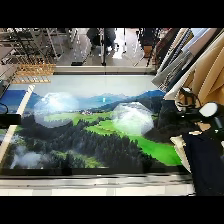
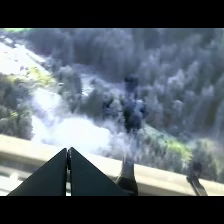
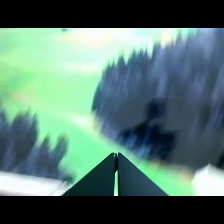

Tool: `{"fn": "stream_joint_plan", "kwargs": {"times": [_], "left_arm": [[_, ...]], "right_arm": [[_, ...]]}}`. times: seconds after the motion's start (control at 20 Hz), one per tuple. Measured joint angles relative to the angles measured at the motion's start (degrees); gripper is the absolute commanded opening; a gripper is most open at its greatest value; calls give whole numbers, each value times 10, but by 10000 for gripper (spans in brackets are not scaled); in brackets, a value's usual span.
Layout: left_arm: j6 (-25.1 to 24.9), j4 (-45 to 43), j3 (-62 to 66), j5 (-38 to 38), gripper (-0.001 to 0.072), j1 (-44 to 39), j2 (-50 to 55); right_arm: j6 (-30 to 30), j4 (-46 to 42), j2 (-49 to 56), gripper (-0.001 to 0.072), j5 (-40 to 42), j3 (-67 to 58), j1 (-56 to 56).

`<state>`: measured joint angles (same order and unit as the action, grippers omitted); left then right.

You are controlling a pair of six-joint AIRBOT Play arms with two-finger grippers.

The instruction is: Fold the clothes and pants, and hang the long-sleeved shirts on hangers.

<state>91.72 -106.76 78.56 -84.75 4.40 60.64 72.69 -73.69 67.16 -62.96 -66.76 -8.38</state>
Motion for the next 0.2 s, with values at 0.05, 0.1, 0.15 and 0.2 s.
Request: {"fn": "stream_joint_plan", "kwargs": {"times": [0.05,0.1,0.15,0.2], "left_arm": [[6,-5,0,0,6,1,0],[11,-10,0,-1,6,2,-1],[14,-12,0,-1,6,2,-1],[18,-14,0,-2,6,3,-1]], "right_arm": [[-4,-17,0,242,30,-2,18],[-8,-31,0,222,56,-5,30],[-10,-40,0,221,81,-8,39],[-12,-48,0,221,101,-9,45]]}}
